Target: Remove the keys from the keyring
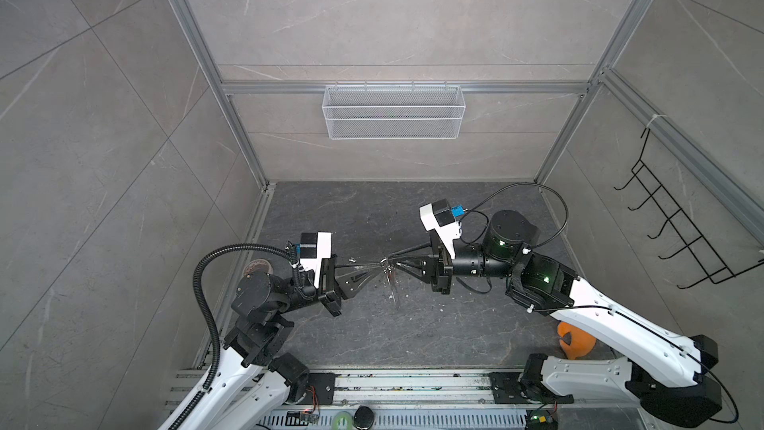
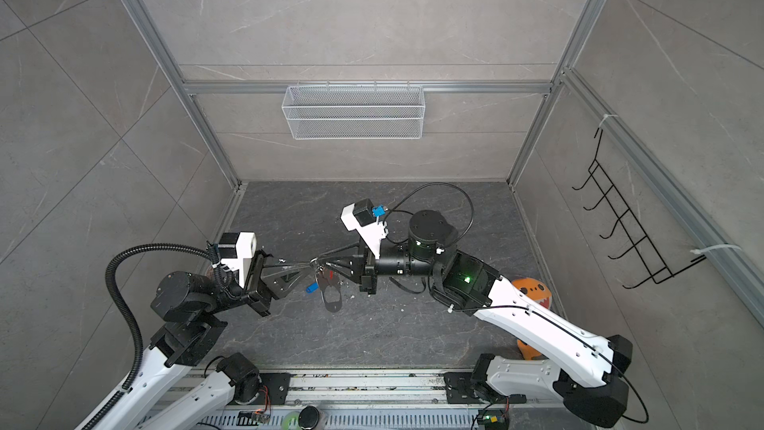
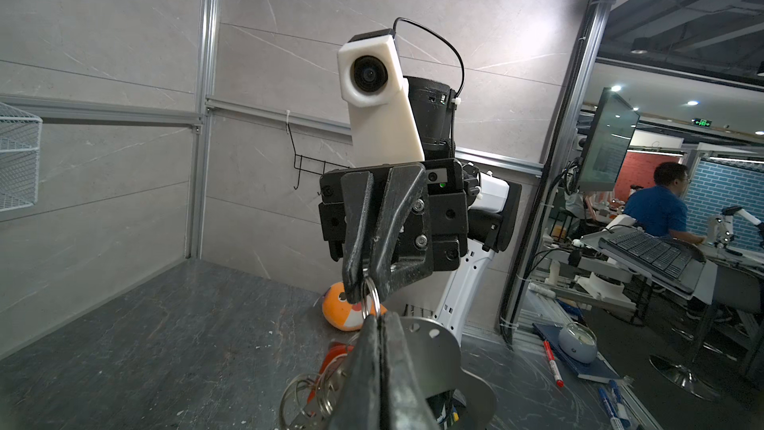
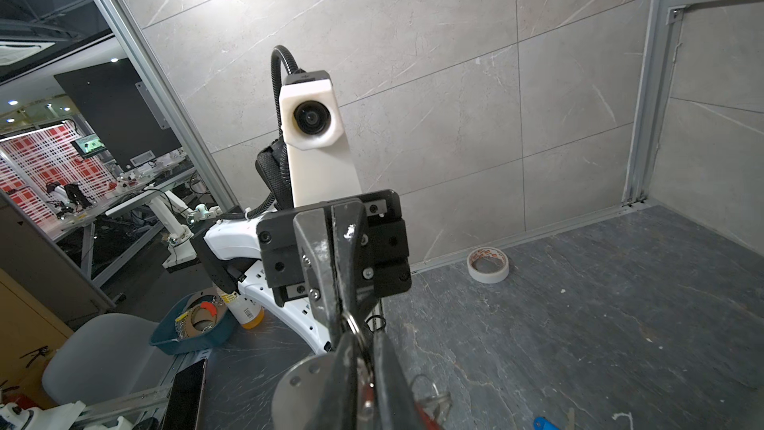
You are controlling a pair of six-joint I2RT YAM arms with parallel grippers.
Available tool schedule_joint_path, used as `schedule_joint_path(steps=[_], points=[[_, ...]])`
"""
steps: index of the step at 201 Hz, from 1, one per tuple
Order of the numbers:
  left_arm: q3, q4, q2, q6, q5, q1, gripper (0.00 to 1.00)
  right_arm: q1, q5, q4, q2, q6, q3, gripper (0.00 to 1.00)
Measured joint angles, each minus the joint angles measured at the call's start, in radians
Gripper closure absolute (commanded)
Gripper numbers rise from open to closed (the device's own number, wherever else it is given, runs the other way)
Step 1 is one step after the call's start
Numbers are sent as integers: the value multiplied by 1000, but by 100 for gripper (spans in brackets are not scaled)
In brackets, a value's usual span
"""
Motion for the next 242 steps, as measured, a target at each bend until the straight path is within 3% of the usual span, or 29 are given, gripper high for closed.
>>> schedule_joint_path(steps=[17,44,55,77,112,137,179,242], points=[[0,0,0,0,0,0,100,0,-3,-10,4,0,5,84],[0,0,0,0,-2,0,100,0,-3,-17,4,-4,5,100],[0,-1,0,-5,-4,1,100,0,-5,-19,4,-5,8,100],[3,-20,0,-4,-11,0,73,0,-3,-77,8,-18,39,100],[40,-169,-29,27,-45,0,64,0,15,-282,52,-85,180,100],[105,-304,-44,54,-58,0,64,0,35,-441,93,-143,289,100],[263,-479,35,94,-34,0,72,0,79,-671,160,-225,408,100],[363,-690,200,137,26,0,73,6,125,-840,221,-284,515,100]])
